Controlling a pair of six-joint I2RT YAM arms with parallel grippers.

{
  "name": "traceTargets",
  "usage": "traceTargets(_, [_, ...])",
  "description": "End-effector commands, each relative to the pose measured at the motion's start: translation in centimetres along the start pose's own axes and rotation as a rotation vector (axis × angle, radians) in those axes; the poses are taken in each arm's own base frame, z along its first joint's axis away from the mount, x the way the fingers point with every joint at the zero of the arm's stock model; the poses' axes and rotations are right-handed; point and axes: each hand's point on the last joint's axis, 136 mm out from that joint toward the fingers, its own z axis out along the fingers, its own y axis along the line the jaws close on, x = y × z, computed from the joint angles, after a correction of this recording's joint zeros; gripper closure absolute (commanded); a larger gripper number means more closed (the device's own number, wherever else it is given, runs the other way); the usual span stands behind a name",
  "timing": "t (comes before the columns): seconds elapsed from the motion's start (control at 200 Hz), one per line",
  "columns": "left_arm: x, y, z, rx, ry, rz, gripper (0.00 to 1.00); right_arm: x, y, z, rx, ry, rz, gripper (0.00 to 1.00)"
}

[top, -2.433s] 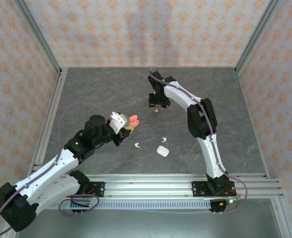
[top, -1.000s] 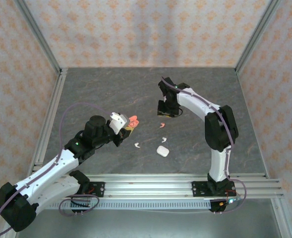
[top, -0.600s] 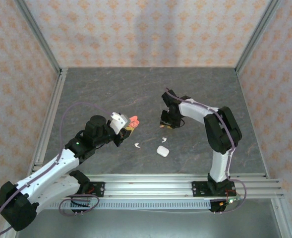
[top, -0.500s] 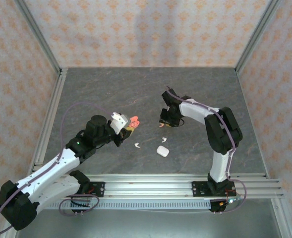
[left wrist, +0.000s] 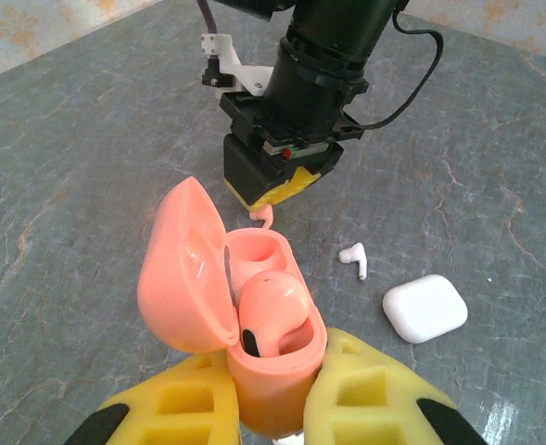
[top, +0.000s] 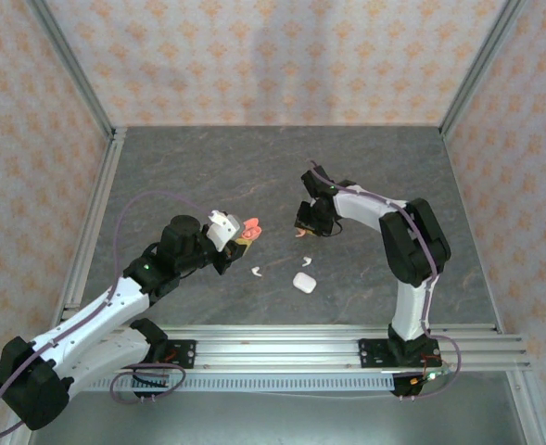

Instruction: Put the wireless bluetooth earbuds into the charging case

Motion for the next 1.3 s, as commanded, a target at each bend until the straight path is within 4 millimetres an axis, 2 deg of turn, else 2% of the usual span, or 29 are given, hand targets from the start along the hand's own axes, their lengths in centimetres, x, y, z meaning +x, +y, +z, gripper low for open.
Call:
traceTargets(0.0, [-2.0, 0.0, -0.2, 0.0, -0.058, 0.033, 1.0, 0.7, -0.3, 0.9, 0.019, 0.022, -0.003, 0.69])
traceTargets(0.375, [-2.0, 0.0, -0.5, -0.005, -0.053, 0.035, 1.0, 1.2, -0.3, 1.6, 0.056, 0.047, -0.043, 0.7])
traceTargets(0.52, [-2.0, -0.1, -0.5, -0.002, -0.054, 0.037, 1.0, 1.0, -0.3, 1.5, 0.073, 0.04, -0.086, 0.78])
traceTargets(0.645, [-1.8, -0.3, -0.6, 0.008, -0.05, 0.037, 1.0, 0.5, -0.1, 0.5, 0.082, 0.02, -0.157, 0.83])
traceTargets(0.806, [-1.8, -0.8, -0.7, 0.037, -0.064, 0.044, 1.0, 0.0, 0.0, -2.0, 0.092, -0.035, -0.268, 0.84])
traceTargets(0.981, [-2.2, -1.4, -0.7, 0.068, -0.094, 0.052, 1.0, -0.3, 0.8, -5.7, 0.074, -0.123, -0.395, 0.86])
traceTargets(1.131, [-2.9, -1.8, -0.9, 0.096, -0.116, 0.06, 1.0, -0.1, 1.6, -10.2, 0.073, -0.246, -0.52, 0.89])
traceTargets(1.296, [-4.0, -2.5, -1.0, 0.14, -0.139, 0.057, 1.0, 1.5, 3.9, -15.5, 0.007, -0.381, -0.681, 0.92])
